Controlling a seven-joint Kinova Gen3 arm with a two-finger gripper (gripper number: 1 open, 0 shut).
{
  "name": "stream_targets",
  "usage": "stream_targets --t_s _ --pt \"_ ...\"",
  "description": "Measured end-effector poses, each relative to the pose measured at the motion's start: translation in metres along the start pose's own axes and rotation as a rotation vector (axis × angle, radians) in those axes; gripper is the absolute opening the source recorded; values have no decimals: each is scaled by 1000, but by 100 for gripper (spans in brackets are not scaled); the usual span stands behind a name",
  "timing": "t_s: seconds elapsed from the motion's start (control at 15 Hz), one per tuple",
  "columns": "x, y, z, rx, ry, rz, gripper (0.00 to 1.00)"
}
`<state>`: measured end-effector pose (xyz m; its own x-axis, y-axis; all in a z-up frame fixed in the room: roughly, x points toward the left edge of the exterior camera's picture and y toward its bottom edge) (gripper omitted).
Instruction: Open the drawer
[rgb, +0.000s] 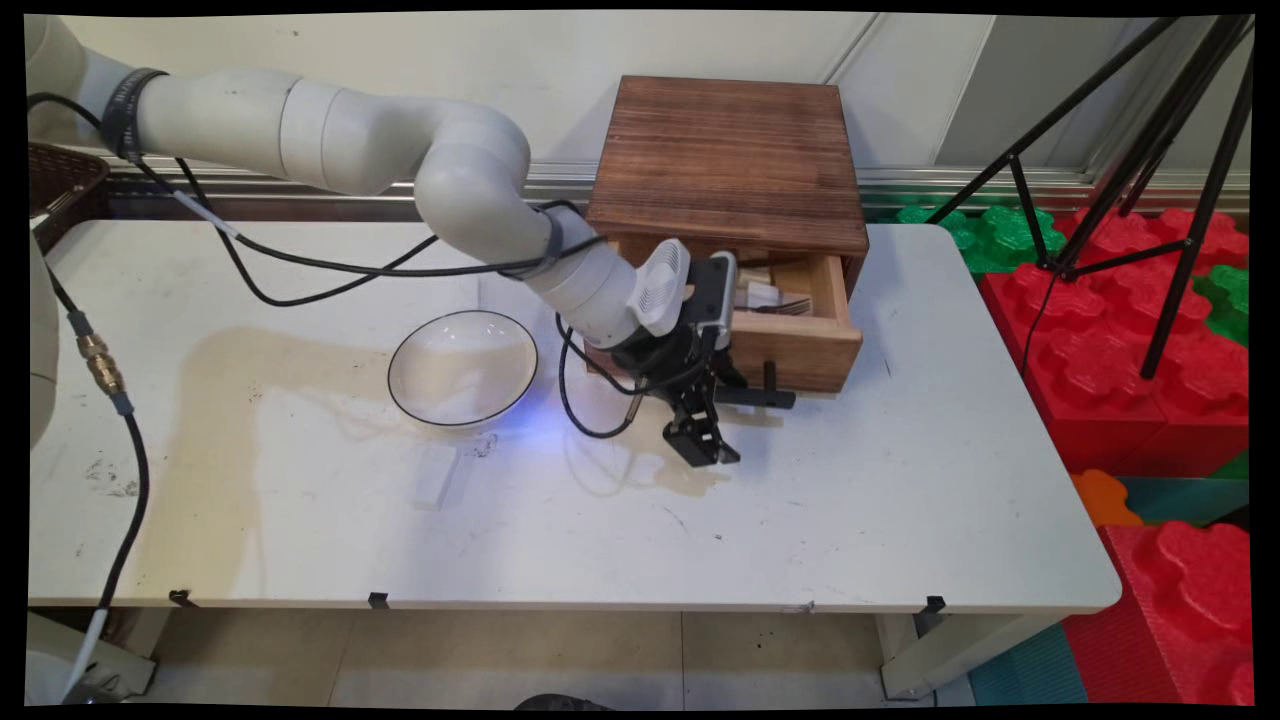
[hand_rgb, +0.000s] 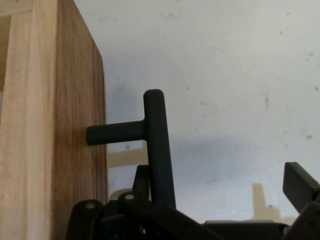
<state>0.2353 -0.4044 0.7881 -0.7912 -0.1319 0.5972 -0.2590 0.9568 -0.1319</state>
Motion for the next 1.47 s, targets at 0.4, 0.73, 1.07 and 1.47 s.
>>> stream_targets --t_s 0.4,0.73,1.07,1.47 --pt "3 20 -1 -23 10 3 100" --pt "4 38 -1 -46 16 4 100" --pt "5 51 -1 -63 19 4 100" --pt "7 71 -2 -89 27 7 100"
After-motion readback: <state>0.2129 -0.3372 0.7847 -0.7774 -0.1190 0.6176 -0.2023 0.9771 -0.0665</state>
